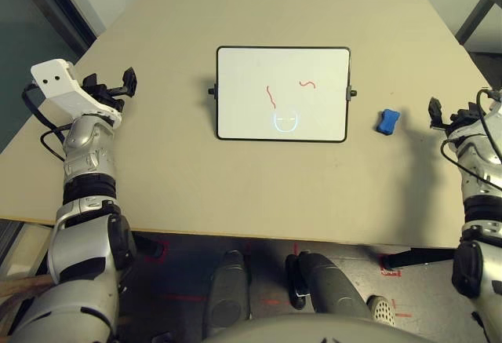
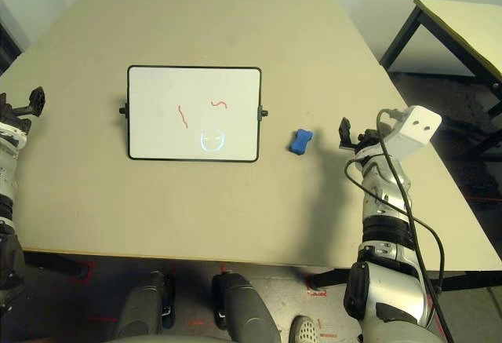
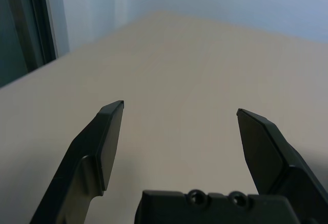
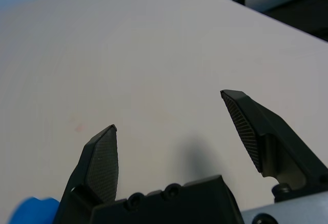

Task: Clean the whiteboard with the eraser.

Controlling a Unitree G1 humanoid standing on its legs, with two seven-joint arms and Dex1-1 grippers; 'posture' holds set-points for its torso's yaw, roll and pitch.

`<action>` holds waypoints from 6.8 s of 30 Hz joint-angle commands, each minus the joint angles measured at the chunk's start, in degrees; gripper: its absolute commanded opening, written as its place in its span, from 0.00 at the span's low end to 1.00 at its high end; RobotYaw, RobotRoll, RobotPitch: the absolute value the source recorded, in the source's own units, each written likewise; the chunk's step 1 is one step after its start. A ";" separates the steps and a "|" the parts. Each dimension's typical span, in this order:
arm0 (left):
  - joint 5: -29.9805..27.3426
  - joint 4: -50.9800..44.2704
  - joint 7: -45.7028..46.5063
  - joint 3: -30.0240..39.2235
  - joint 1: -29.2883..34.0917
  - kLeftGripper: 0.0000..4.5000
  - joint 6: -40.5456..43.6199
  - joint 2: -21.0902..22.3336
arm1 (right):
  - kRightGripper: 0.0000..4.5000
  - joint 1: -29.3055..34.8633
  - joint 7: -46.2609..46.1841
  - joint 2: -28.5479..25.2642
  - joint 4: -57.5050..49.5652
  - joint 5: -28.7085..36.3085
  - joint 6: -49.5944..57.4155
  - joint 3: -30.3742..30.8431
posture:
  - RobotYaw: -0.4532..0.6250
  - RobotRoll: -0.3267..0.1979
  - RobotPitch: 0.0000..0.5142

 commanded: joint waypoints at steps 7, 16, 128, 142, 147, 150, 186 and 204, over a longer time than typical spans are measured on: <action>-0.11 -1.82 -4.05 -2.06 -2.13 1.00 3.02 -1.40 | 1.00 0.76 -5.56 -1.19 -8.70 0.78 9.83 -1.11 | 0.32 0.62 0.25; -3.43 -22.61 -25.64 -12.68 -3.86 1.00 22.92 3.03 | 1.00 -4.17 -12.56 3.99 -33.07 4.31 45.51 1.93 | 0.33 0.62 0.22; -4.45 -48.20 -35.77 -26.79 -2.44 1.00 48.27 2.56 | 0.10 -18.41 10.44 6.79 -40.86 -12.94 56.89 38.23 | 0.43 0.62 0.24; -4.57 -48.13 -35.76 -26.95 -2.84 1.00 48.65 2.30 | 0.09 -9.44 12.03 8.68 -48.24 -12.93 62.49 44.28 | 0.44 0.62 0.25; -4.49 -47.83 -35.83 -27.02 -3.16 1.00 48.66 2.30 | 0.09 -12.42 11.84 8.54 -44.88 -13.56 60.31 42.62 | 0.44 0.62 0.25; -4.47 -47.68 -35.81 -27.05 -3.31 1.00 48.58 2.22 | 0.09 -15.95 11.09 8.51 -41.60 -13.99 57.88 40.32 | 0.43 0.62 0.25; -4.52 -48.10 -36.01 -27.11 -3.16 1.00 49.14 2.30 | 0.09 -20.67 11.91 11.27 -34.67 -14.67 54.24 40.40 | 0.44 0.62 0.23; -4.22 -47.51 -36.71 -27.73 -3.67 1.00 48.68 2.10 | 0.09 -17.54 11.71 11.16 -38.14 -14.64 56.74 39.85 | 0.44 0.62 0.22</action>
